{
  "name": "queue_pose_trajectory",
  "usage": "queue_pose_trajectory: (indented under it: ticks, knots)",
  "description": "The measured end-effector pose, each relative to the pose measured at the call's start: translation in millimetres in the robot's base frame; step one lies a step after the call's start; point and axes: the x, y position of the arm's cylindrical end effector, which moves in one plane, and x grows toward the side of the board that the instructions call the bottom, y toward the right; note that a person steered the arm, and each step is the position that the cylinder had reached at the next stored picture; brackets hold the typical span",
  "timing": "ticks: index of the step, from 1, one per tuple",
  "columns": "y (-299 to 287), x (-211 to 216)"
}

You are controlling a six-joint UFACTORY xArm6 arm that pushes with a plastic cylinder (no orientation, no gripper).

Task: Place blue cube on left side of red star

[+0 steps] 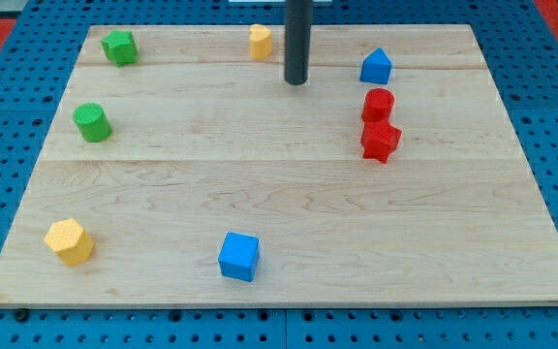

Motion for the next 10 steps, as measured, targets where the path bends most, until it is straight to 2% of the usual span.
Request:
queue_pose_trajectory:
  ticks: [2,4,5,6,9,10]
  knots:
    - [-7.4,-3.6]
    - [23.4,-2.1]
    - [-29.3,-1.0]
    - [-52.6,59.0]
    - [53.5,301.2]
    - [47.0,302.0]
